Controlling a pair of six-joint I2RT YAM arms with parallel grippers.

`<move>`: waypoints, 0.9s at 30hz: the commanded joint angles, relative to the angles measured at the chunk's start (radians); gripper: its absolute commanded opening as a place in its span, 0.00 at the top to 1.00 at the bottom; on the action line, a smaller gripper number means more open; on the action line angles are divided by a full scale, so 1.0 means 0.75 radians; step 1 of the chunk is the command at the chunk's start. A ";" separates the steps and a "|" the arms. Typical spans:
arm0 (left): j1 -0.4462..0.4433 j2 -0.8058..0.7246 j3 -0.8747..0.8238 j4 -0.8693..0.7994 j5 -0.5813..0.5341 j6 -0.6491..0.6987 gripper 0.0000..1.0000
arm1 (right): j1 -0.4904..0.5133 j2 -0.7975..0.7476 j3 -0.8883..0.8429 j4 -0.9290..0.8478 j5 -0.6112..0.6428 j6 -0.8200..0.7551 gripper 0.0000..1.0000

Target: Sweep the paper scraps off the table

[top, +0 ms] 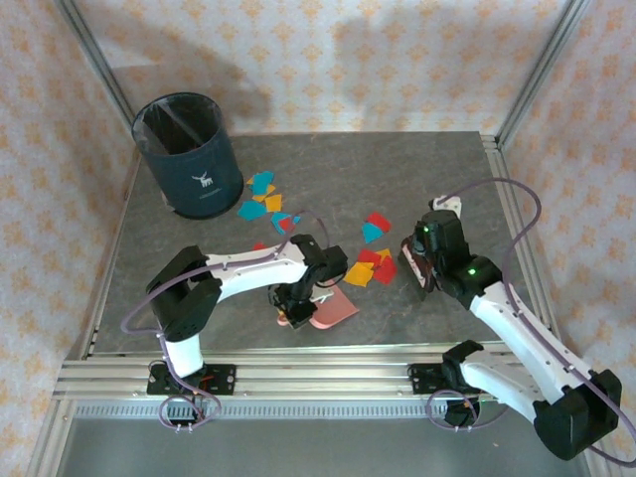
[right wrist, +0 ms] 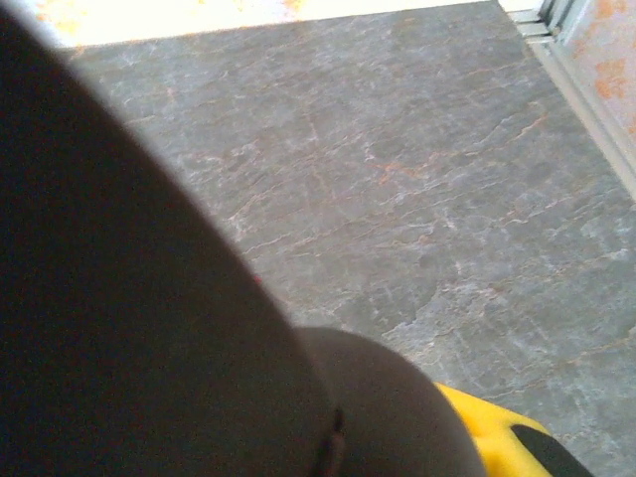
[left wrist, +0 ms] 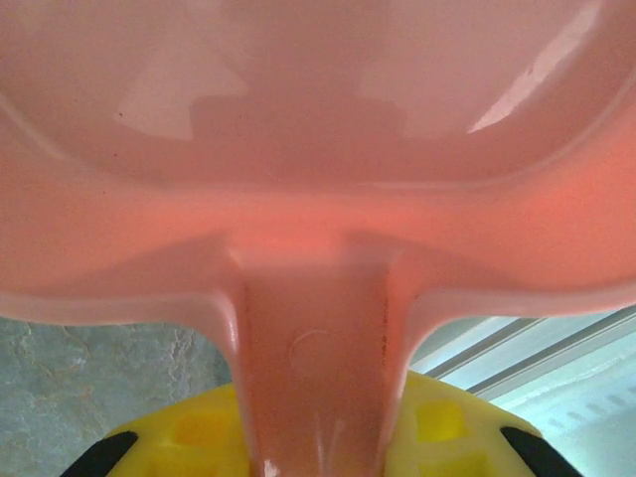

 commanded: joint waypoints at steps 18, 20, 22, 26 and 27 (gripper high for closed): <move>0.024 0.214 0.238 -0.024 0.015 0.030 1.00 | 0.065 0.110 0.059 0.030 -0.295 -0.034 1.00; 0.035 0.224 0.250 -0.021 0.012 0.020 1.00 | 0.065 0.116 0.066 0.028 -0.329 -0.039 1.00; 0.046 0.231 0.261 -0.013 0.011 0.012 1.00 | 0.067 0.120 0.074 0.028 -0.365 -0.040 1.00; 0.063 0.235 0.273 0.004 0.009 0.001 1.00 | 0.072 0.128 0.086 0.029 -0.434 -0.042 1.00; 0.067 0.237 0.275 0.008 0.007 -0.005 1.00 | 0.071 0.130 0.089 0.028 -0.449 -0.042 1.00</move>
